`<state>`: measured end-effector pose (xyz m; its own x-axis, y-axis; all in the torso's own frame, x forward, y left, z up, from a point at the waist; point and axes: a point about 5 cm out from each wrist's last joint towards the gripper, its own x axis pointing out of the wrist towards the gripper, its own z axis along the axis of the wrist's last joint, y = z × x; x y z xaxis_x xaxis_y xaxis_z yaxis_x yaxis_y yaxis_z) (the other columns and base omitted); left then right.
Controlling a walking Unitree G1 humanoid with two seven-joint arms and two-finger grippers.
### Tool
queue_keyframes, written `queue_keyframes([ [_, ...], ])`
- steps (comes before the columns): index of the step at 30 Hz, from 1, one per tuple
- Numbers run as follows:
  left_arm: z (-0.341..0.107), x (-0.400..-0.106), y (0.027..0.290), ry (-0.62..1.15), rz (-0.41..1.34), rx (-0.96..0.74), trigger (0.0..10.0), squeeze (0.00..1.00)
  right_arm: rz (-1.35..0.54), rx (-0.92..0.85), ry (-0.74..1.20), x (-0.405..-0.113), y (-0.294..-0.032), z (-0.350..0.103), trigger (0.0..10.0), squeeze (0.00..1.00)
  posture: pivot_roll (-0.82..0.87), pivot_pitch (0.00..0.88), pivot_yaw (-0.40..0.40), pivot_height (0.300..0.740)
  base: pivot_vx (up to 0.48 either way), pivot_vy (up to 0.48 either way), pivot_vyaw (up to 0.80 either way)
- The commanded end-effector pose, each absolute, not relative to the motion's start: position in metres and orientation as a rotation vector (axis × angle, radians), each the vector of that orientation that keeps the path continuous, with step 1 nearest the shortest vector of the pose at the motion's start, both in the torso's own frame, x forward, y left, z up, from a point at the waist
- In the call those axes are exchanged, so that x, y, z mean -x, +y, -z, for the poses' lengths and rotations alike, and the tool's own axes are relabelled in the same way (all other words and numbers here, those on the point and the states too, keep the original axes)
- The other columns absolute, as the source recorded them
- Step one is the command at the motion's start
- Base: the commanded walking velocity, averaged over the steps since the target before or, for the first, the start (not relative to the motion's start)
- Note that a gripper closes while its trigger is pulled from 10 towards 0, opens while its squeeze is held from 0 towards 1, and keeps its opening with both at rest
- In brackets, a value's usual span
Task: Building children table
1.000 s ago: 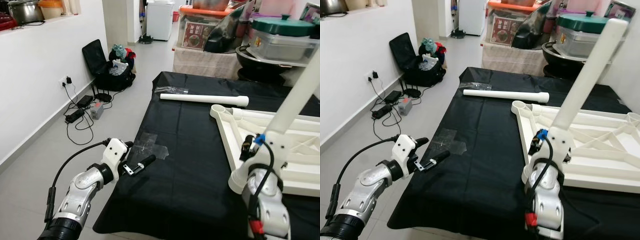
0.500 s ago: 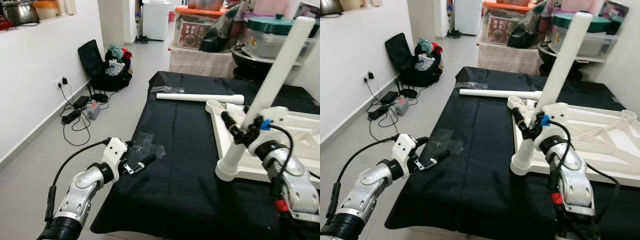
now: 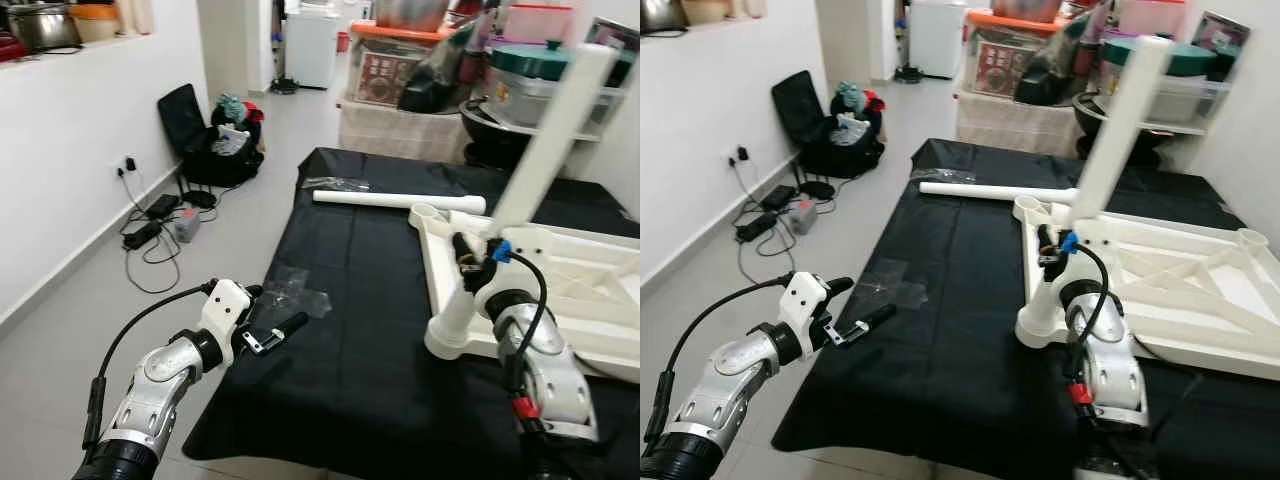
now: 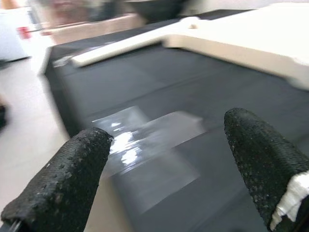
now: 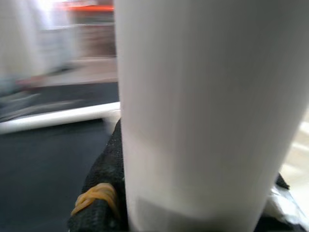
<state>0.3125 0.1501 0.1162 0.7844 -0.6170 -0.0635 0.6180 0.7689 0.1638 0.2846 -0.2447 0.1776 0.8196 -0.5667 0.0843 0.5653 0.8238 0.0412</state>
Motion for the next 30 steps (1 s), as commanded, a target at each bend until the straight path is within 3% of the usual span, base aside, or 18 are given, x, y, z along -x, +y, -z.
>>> queue_keyframes([
  [1,-0.117,-0.314,0.151,0.017,0.667,-0.172,10.0,0.0,0.995,0.055,-0.051,-0.247,-0.292,-0.168,0.0,0.0,0.02,0.0,-0.085,0.74,0.0,0.0,0.0],
  [4,-0.116,-0.312,0.15,0.017,0.672,-0.174,10.0,0.0,1.006,0.04,-0.008,-0.236,-0.281,-0.16,0.0,0.0,0.02,0.0,-0.082,0.74,0.0,0.0,0.0],
  [6,-0.113,-0.308,0.15,0.024,0.675,-0.178,10.0,0.0,0.888,0.055,0.021,-0.237,-0.249,-0.154,0.0,0.0,0.02,0.0,-0.08,0.74,0.0,0.0,0.0],
  [8,-0.113,-0.308,0.15,0.024,0.675,-0.178,10.0,0.0,0.888,0.055,0.021,-0.237,-0.249,-0.154,0.0,0.0,0.02,0.0,-0.08,0.74,0.0,0.0,0.0],
  [9,-0.112,-0.307,0.151,0.026,0.675,-0.179,10.0,0.0,0.818,0.052,0.031,-0.242,-0.236,-0.153,3.9,0.0,0.02,0.0,-0.081,0.74,0.0,0.0,0.0],
  [10,-0.112,-0.307,0.151,0.026,0.675,-0.179,10.0,0.0,0.818,0.052,0.031,-0.242,-0.236,-0.153,3.9,0.0,0.02,0.0,-0.081,0.74,0.0,0.0,0.0],
  [11,-0.113,-0.308,0.151,0.027,0.673,-0.18,10.0,0.0,0.698,0.044,0.032,-0.254,-0.225,-0.152,10.0,0.0,0.02,0.0,-0.085,0.74,0.0,0.0,0.0],
  [13,-0.113,-0.31,0.151,0.026,0.672,-0.181,10.0,0.0,0.61,0.016,0.021,-0.263,-0.219,-0.154,10.0,0.0,0.02,0.0,-0.093,0.74,0.0,0.0,0.0],
  [14,-0.115,-0.311,0.15,0.023,0.672,-0.181,10.0,0.0,0.577,-0.012,-0.003,-0.268,-0.218,-0.158,10.0,0.62,0.02,0.0,-0.094,0.74,0.0,0.0,0.0],
  [15,-0.115,-0.311,0.15,0.023,0.672,-0.181,10.0,0.0,0.577,-0.012,-0.003,-0.268,-0.218,-0.158,10.0,0.62,0.02,0.0,-0.094,0.74,0.0,0.0,0.0],
  [16,-0.116,-0.312,0.149,0.019,0.674,-0.179,10.0,0.0,0.547,-0.021,-0.021,-0.272,-0.218,-0.163,10.0,1.0,0.02,0.0,-0.099,0.74,0.0,0.0,0.0],
  [17,-0.116,-0.312,0.149,0.019,0.674,-0.179,10.0,0.0,0.547,-0.021,-0.021,-0.272,-0.218,-0.163,10.0,1.0,0.02,0.0,-0.099,0.74,0.0,0.0,0.0],
  [18,-0.117,-0.312,0.148,0.015,0.677,-0.176,10.0,0.0,0.478,-0.045,-0.064,-0.279,-0.219,-0.172,10.0,0.0,0.03,0.0,-0.101,0.74,0.0,0.0,0.0],
  [23,-0.116,-0.311,0.149,0.016,0.679,-0.176,10.0,0.0,0.312,-0.085,-0.137,-0.291,-0.218,-0.189,10.0,0.0,0.02,0.0,-0.09,0.74,0.0,0.0,0.0],
  [25,-0.115,-0.312,0.15,0.022,0.681,-0.18,10.0,0.0,0.039,-0.084,-0.195,-0.303,-0.216,-0.204,10.0,0.0,0.02,0.0,-0.085,0.74,0.0,0.0,0.0],
  [28,-0.115,-0.312,0.15,0.022,0.683,-0.18,10.0,0.0,-0.038,-0.071,-0.206,-0.305,-0.216,-0.207,10.0,0.0,0.03,0.0,-0.086,0.74,0.0,0.0,0.0],
  [29,-0.116,-0.314,0.15,0.018,0.682,-0.18,10.0,0.0,-0.092,-0.048,-0.194,-0.308,-0.221,-0.201,1.0,0.0,0.02,0.0,-0.085,0.74,0.0,0.0,0.0],
  [30,-0.116,-0.314,0.15,0.018,0.682,-0.18,10.0,0.0,-0.092,-0.048,-0.194,-0.308,-0.221,-0.201,1.0,0.0,0.02,0.0,-0.085,0.74,0.0,0.0,0.0],
])
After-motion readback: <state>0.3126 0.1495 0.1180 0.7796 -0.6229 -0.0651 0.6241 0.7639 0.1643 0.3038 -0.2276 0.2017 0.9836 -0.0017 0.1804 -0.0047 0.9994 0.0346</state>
